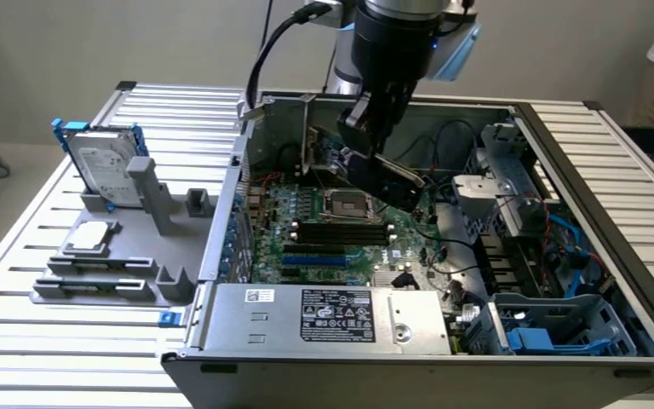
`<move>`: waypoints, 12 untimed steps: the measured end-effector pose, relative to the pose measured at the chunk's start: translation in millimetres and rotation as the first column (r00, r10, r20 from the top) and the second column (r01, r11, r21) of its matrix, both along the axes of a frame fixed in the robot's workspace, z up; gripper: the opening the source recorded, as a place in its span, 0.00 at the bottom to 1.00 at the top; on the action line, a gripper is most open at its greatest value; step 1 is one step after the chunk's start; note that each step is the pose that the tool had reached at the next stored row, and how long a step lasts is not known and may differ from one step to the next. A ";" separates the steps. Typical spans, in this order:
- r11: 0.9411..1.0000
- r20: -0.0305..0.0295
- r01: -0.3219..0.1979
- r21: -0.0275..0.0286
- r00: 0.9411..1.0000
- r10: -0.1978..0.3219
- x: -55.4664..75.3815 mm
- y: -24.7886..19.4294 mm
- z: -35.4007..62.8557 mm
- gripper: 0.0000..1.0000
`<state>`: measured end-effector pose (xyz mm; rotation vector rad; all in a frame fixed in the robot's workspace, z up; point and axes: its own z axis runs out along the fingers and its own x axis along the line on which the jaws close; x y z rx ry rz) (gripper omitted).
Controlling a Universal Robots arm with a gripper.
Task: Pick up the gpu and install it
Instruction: 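Insert the gpu into the slot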
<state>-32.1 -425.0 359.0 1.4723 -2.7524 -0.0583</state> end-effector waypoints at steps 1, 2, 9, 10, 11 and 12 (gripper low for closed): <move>1.000 0.000 -0.018 0.000 1.000 0.018 0.0 0.0 -0.8 0.26; 0.999 0.000 -0.038 0.000 0.999 0.038 0.0 0.0 -1.7 0.26; 0.986 0.000 -0.165 0.000 0.986 0.165 0.0 0.0 -7.5 0.26; 0.983 0.000 -0.182 0.000 0.983 0.182 0.0 0.0 -8.3 0.26; 0.980 0.000 -0.200 0.000 0.980 0.200 0.0 0.0 -9.2 0.26; 0.976 0.000 -0.217 0.000 0.976 0.217 0.0 0.0 -10.0 0.26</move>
